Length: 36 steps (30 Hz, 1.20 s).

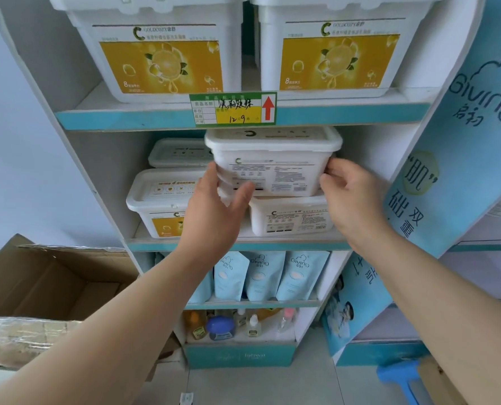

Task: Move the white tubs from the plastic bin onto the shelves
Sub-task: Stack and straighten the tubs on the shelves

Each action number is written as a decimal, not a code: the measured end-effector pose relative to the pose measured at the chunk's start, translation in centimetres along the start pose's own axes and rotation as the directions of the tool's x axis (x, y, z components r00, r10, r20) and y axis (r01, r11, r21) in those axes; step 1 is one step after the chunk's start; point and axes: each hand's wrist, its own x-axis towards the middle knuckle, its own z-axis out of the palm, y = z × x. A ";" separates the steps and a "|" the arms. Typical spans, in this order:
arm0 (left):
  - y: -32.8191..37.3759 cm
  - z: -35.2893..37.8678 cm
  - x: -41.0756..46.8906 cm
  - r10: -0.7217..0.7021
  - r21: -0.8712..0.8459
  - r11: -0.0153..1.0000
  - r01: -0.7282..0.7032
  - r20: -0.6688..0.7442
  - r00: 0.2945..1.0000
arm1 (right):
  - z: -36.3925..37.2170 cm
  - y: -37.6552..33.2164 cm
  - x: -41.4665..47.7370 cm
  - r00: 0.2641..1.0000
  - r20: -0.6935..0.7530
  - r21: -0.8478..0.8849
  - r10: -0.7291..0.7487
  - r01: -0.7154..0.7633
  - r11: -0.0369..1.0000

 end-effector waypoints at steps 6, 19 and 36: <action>-1.7 -2.7 0.2 -0.147 -0.084 0.987 0.136 -0.147 0.978 | 3.3 -1.4 -0.1 0.971 0.239 0.134 -0.009 -0.023 0.991; -4.1 -6.6 -1.7 0.083 0.064 0.994 -0.088 0.082 0.993 | 6.8 -3.5 -2.1 0.921 0.376 0.387 -0.105 -0.052 0.921; -5.4 -7.9 0.0 0.070 0.210 0.977 -0.034 -0.166 0.984 | 10.1 -4.7 3.9 0.919 0.392 0.258 -0.053 -0.055 0.964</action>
